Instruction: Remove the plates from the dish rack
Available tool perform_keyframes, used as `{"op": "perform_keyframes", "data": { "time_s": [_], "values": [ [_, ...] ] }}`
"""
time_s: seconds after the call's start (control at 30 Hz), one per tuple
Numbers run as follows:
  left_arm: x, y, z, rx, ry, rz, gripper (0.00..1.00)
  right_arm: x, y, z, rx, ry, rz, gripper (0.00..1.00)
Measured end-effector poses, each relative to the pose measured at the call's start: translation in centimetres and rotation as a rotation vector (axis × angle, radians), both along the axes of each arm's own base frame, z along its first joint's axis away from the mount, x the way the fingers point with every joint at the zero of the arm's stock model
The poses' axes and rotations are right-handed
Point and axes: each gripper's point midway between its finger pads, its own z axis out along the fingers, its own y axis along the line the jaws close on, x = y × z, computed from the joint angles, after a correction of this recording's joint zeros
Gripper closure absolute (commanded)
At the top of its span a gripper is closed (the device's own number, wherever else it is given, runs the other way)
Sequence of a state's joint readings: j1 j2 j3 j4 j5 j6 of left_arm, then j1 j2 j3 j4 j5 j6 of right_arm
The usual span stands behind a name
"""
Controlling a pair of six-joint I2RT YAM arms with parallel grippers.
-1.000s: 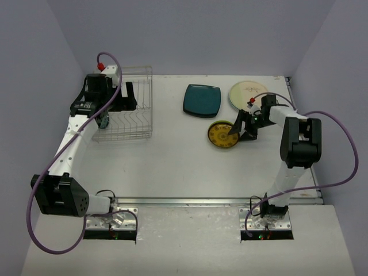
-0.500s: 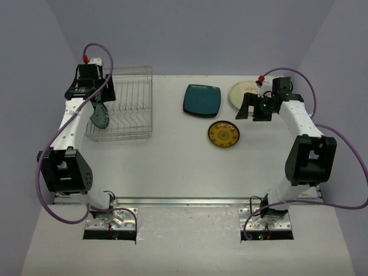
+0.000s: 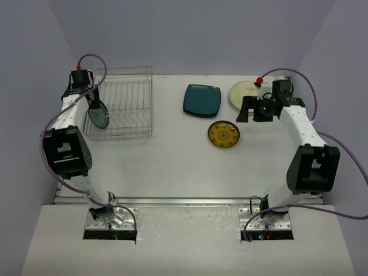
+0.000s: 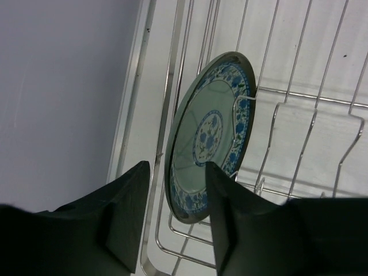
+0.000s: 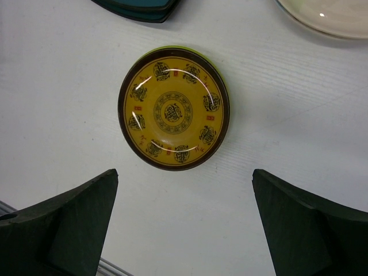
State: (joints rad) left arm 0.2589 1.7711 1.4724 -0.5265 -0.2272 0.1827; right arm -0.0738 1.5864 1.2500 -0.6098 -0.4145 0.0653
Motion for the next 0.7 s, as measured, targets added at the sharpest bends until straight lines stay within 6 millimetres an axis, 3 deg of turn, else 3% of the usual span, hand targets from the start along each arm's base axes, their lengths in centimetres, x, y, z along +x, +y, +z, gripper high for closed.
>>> {"op": "perform_keyframes", "data": {
  "time_s": [0.13,0.27,0.3,0.6,0.7],
  "values": [
    [0.3,0.3,-1.8,-0.003,0.039,-0.017,0.73,-0.2,0.0,-0.3,-0.003,0.004,0.007,0.01],
    [0.4,0.7,-3.1,0.007,0.07,-0.025,0.98,-0.1,0.0,-0.1,-0.006,-0.005,0.012,0.01],
    [0.5,0.6,-3.3,0.005,0.072,-0.03,1.0,-0.1,0.0,0.0,-0.007,-0.008,0.012,0.01],
    [1.4,0.6,-1.2,0.049,0.027,-0.064,1.0,-0.3,0.2,1.1,-0.009,-0.042,0.021,0.01],
    [1.3,0.2,1.4,0.121,0.003,-0.082,1.0,-0.3,0.5,2.0,-0.011,-0.069,0.027,0.01]
  ]
}}
